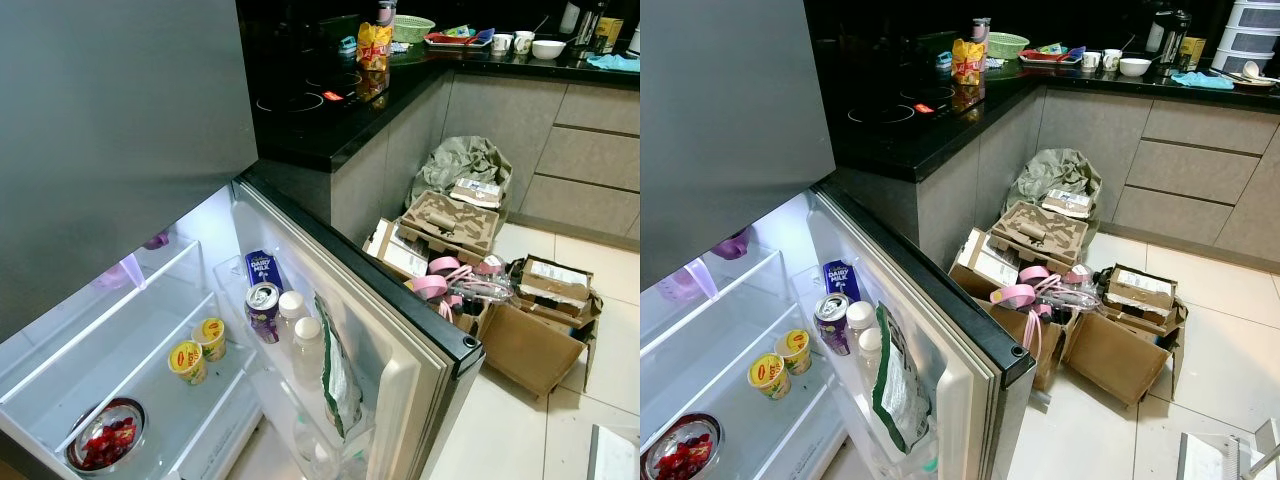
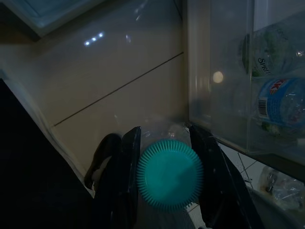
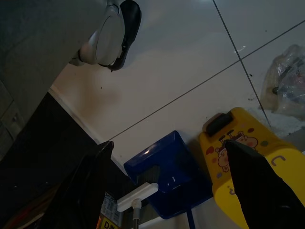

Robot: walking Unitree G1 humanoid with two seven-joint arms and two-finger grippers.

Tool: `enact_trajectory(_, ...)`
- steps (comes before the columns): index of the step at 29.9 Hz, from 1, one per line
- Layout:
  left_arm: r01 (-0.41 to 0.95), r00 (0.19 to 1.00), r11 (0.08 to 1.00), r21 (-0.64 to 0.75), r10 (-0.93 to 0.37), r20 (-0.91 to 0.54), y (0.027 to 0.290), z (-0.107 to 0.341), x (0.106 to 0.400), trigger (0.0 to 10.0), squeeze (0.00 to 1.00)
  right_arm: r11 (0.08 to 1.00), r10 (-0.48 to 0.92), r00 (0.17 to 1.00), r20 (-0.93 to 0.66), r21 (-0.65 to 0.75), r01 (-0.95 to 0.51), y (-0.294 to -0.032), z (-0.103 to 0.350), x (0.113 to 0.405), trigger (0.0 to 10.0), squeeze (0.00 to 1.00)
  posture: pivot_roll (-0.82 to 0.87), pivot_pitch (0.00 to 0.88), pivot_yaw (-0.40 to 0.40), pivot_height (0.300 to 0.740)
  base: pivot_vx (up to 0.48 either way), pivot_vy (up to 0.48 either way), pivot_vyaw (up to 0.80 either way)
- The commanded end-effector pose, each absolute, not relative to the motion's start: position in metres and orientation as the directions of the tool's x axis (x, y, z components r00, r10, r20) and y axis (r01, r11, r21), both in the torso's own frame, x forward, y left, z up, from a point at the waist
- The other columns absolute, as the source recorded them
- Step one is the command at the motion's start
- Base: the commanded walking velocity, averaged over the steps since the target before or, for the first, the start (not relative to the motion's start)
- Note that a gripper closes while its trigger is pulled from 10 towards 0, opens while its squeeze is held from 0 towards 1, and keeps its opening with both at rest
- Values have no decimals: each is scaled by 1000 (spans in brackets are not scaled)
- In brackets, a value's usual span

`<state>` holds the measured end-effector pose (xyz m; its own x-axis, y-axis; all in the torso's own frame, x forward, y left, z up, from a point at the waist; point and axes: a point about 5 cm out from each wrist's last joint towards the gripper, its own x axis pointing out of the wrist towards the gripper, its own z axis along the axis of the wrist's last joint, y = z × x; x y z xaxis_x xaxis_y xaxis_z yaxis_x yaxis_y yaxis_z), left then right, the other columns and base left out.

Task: Restocking fridge

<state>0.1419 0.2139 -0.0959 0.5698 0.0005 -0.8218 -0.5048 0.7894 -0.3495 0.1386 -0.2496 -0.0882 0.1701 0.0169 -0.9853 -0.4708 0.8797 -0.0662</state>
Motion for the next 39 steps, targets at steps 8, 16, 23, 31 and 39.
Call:
enact_trajectory(8,-504,537,799,-327,-6,-844,211,-99,136,10000,0,875,31,168,-985,-55,-481,-246,-90,136,10000,0,-86,0,-2,740,0,0,0)
enact_trajectory(16,-498,535,801,-332,-18,-844,204,-100,138,10000,0,872,31,167,-986,-55,-486,-246,-90,136,10000,0,-85,0,-2,740,0,0,0)
enact_trajectory(23,-500,532,801,-328,-14,-847,207,-100,135,10000,0,873,34,163,-986,-50,-484,-246,-90,136,10000,0,-86,0,2,740,0,0,0)
enact_trajectory(31,-504,534,798,-332,-14,-845,209,-100,134,10000,0,877,42,172,-984,-46,-479,-245,-90,136,10000,0,-87,0,3,740,0,0,0)
enact_trajectory(39,-508,534,795,-332,-12,-846,207,-100,134,10000,0,878,45,178,-983,-46,-476,-245,-90,136,10000,0,-89,0,9,740,0,0,0)
